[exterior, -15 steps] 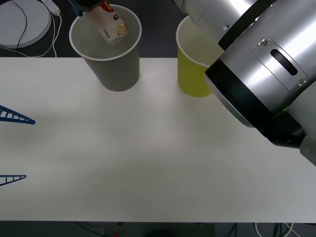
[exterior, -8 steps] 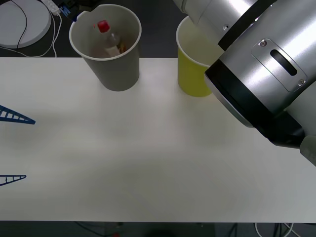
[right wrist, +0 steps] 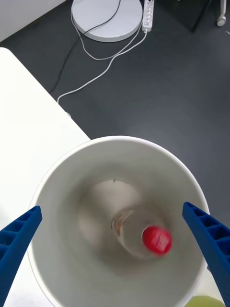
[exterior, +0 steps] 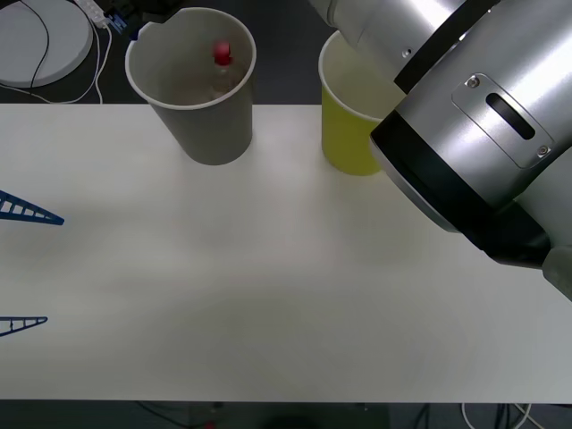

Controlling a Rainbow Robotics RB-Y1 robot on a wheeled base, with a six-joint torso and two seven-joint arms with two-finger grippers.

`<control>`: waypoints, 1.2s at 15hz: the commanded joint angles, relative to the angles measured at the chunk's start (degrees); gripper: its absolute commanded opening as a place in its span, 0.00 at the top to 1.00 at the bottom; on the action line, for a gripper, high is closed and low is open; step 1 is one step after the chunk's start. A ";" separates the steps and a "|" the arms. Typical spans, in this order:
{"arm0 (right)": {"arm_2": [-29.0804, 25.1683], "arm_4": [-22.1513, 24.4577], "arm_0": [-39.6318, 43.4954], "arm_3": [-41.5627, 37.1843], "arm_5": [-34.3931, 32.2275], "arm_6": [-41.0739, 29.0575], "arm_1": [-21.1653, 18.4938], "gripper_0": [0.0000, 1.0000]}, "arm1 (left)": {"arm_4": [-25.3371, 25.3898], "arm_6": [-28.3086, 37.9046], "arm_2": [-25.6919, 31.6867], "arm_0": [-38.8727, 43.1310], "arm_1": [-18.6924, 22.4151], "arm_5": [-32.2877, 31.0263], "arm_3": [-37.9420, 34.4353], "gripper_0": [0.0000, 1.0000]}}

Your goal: Put the can into the green bin and the plastic bottle into the gray bin

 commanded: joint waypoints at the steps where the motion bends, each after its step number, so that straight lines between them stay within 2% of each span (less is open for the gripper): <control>1: 0.07 -1.85 0.01 -0.01 0.00 0.10 -1.06 0.07 | 0.00 0.00 0.00 0.00 0.00 0.00 0.00 0.00; 4: -0.28 -5.89 0.01 -0.01 0.08 1.86 -3.25 0.08 | 0.00 0.00 0.00 0.00 0.00 0.00 0.00 0.00; 6: -0.28 -10.29 0.01 -0.01 0.00 3.44 -5.45 0.07 | 0.00 0.00 0.00 0.00 0.00 0.00 0.00 0.00; 8: -0.37 -14.42 0.01 -0.28 -1.41 4.23 -8.35 0.00 | 0.00 0.00 0.00 0.00 0.00 0.00 0.00 0.00; 13: -1.69 -22.85 1.06 -1.16 -4.75 10.65 -16.17 0.00 | 0.00 0.00 0.00 0.00 0.00 0.00 0.00 0.00; 15: -1.78 -27.69 3.79 -3.71 -4.75 12.58 -19.51 0.00 | 0.00 0.00 0.00 0.00 0.00 0.00 0.00 0.00; 18: -1.69 -28.92 8.80 -14.43 -7.56 13.37 -25.49 0.00 | 0.00 0.00 0.00 0.00 0.00 0.00 0.00 0.00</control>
